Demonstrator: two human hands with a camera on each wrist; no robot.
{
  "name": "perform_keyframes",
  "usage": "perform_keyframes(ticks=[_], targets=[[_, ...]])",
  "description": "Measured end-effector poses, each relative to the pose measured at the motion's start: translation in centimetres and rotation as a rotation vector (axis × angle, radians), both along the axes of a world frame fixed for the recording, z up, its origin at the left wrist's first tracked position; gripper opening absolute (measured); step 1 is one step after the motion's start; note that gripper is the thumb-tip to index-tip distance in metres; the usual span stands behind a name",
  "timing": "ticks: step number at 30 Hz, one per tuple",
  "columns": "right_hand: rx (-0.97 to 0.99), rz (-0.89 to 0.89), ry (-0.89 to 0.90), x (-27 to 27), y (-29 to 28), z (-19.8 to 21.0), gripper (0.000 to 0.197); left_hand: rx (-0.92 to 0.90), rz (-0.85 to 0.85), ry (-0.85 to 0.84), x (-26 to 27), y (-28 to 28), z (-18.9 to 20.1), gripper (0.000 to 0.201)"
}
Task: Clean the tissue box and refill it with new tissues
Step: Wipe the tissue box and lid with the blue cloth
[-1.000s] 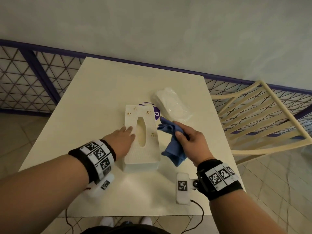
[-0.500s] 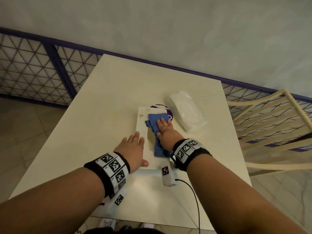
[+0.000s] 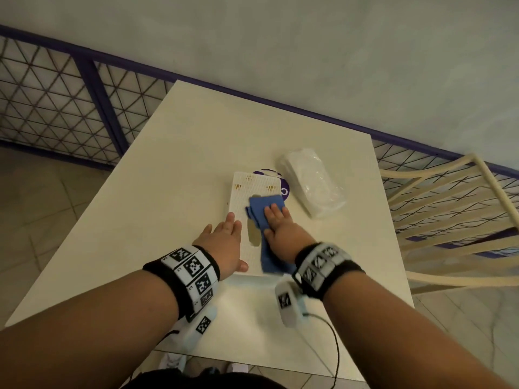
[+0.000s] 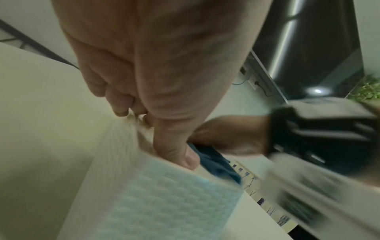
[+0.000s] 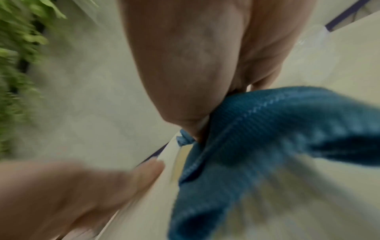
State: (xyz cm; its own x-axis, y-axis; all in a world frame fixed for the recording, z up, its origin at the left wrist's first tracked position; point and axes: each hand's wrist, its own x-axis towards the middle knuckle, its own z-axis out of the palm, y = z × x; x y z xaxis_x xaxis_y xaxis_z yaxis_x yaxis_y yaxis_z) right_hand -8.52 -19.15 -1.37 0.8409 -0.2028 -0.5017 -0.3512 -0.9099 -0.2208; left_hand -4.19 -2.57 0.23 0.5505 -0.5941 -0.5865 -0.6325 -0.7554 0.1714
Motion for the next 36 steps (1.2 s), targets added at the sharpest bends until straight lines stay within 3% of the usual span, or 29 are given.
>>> perform_keyframes(ticks=[3,7,12,15,20,24,26,28,32,36], targets=[[-0.047,-0.016,0.040,3.4,-0.3,0.7,0.059,0.035,-0.008,-0.003,0.0,0.0,0.1,0.095],[-0.099,0.047,0.030,0.4,2.0,2.5,0.056,0.022,-0.016,0.010,0.0,0.4,0.1,0.093],[0.135,0.064,-0.112,-7.1,3.4,1.8,0.053,0.016,-0.027,-0.006,0.2,0.5,-0.5,0.094],[0.257,0.026,-0.168,-9.1,2.2,2.4,0.044,0.053,-0.122,-0.049,0.8,0.9,-0.2,0.094],[0.327,-0.256,-0.301,-10.5,-1.7,5.1,0.037,0.199,-0.323,-0.154,4.8,1.9,1.7,0.095],[0.348,-0.529,-0.567,-10.9,-4.0,7.0,0.035,0.146,-0.285,-0.216,5.1,2.1,2.4,0.081],[0.445,-0.591,-0.641,-10.1,-3.9,7.4,0.037,0.110,-0.236,-0.165,3.4,1.8,1.8,0.090],[0.463,-0.536,-0.568,-8.7,-2.9,6.5,0.039,0.145,-0.177,-0.132,1.6,1.6,0.9,0.105],[0.076,-0.089,-0.048,-7.6,1.5,1.1,0.054,0.147,-0.090,-0.121,0.8,1.4,-0.1,0.114],[-0.066,-0.079,-0.045,-7.2,1.6,-0.5,0.056,0.179,-0.100,-0.105,1.4,1.4,0.1,0.115]])
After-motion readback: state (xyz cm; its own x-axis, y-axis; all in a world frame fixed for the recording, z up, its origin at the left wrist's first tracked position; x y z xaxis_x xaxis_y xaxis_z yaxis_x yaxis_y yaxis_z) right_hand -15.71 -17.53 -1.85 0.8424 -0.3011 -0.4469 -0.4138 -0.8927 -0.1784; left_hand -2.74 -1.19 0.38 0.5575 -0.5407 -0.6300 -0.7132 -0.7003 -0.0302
